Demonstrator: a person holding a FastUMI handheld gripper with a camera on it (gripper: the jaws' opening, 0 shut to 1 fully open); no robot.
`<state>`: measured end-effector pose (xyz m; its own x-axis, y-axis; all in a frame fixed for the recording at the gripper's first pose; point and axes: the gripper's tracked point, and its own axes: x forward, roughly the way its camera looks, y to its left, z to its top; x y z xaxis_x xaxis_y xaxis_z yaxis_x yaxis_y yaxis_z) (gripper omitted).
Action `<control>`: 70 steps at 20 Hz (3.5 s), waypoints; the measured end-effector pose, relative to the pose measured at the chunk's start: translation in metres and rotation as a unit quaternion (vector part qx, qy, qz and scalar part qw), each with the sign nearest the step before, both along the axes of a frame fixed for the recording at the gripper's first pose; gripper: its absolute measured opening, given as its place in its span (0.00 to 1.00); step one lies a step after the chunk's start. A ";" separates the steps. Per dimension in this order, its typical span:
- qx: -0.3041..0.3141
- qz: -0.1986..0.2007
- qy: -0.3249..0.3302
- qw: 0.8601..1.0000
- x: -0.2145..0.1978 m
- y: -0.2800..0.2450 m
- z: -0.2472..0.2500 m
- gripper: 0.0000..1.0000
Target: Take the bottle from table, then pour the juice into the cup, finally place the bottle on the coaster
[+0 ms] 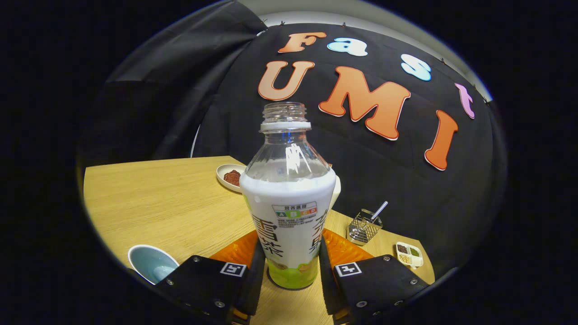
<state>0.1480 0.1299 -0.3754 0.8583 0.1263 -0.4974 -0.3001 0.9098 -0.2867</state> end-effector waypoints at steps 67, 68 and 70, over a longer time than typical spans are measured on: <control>0.150 -0.133 -0.230 0.952 -0.185 -0.145 0.398 0.98; 0.159 -0.134 -0.229 0.951 -0.185 -0.148 0.400 0.98; 0.162 -0.138 -0.229 0.950 -0.186 -0.155 0.398 0.98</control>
